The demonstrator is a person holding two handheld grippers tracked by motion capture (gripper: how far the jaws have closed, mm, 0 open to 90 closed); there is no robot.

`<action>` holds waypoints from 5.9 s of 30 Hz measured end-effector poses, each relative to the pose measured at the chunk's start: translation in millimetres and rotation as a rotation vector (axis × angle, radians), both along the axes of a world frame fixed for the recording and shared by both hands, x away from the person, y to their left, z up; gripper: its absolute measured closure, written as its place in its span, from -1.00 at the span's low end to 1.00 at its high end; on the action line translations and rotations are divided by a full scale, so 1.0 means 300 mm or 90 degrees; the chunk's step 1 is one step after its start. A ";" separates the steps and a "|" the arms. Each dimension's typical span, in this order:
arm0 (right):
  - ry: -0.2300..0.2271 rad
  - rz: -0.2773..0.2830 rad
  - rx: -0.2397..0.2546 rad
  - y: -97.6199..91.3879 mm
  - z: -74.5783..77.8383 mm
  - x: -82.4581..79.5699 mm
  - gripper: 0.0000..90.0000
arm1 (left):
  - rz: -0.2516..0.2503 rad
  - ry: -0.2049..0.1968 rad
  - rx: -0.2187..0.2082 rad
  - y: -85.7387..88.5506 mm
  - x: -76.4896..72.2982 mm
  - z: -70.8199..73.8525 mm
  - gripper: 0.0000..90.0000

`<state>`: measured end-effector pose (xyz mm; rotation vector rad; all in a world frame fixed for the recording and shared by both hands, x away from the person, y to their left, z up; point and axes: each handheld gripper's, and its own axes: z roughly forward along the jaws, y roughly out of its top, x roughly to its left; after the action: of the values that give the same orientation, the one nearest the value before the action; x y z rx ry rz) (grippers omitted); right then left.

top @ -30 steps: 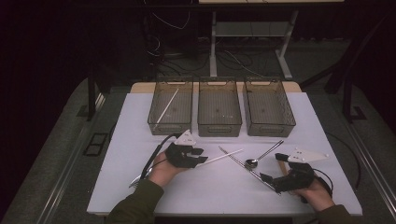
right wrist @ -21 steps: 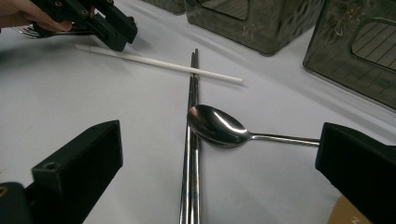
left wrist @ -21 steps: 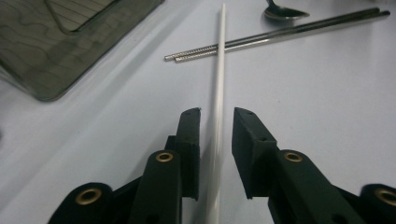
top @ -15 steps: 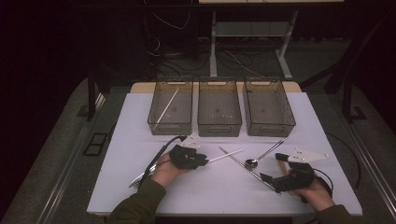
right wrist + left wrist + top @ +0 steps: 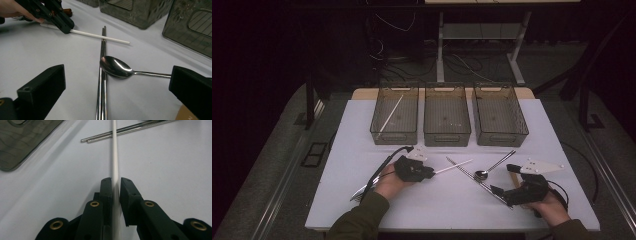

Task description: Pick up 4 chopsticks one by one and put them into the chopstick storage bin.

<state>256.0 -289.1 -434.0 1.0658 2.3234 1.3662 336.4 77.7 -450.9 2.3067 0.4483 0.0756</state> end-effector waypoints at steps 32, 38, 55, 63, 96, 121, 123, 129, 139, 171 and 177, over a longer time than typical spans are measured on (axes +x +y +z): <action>-0.004 0.002 0.000 -0.002 0.002 0.000 -0.98 | 0.065 0.062 -0.024 0.025 0.009 0.043 0.88; -0.005 0.003 -0.001 -0.002 0.002 0.000 -0.98 | 0.073 0.074 -0.021 0.038 0.001 0.072 0.88; -0.006 0.005 -0.002 0.001 0.002 0.000 -0.98 | 0.095 0.055 -0.025 0.105 -0.009 0.144 0.87; -0.012 0.011 -0.002 0.009 -0.001 0.008 -0.98 | 0.096 0.050 -0.037 0.138 -0.006 0.168 0.87; -0.011 0.027 -0.003 0.021 -0.004 0.010 -0.98 | 0.174 0.022 -0.075 0.278 0.017 0.214 0.87; -0.006 0.024 -0.003 0.020 -0.006 0.013 -0.98 | 0.286 -0.017 -0.091 0.376 0.050 0.232 0.87; -0.005 0.020 -0.001 0.018 -0.005 0.014 -0.98 | 0.300 -0.023 -0.090 0.381 0.066 0.236 0.87; -0.006 0.015 0.000 0.013 -0.006 0.016 -0.98 | 0.314 -0.026 -0.092 0.386 0.114 0.252 0.87; -0.006 0.014 0.003 0.012 -0.006 0.017 -0.98 | 0.333 -0.033 -0.087 0.388 0.203 0.300 0.87; -0.008 0.013 0.012 0.006 -0.001 0.009 -0.98 | 0.412 -0.027 -0.052 0.280 0.483 0.280 0.87; -0.007 0.013 0.014 0.005 0.000 0.008 -0.98 | 0.431 -0.022 -0.039 0.274 0.509 0.245 0.87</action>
<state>258.4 -287.5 -434.1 1.0408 2.3242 1.4040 489.1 159.9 -377.5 1.9968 1.1750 0.4238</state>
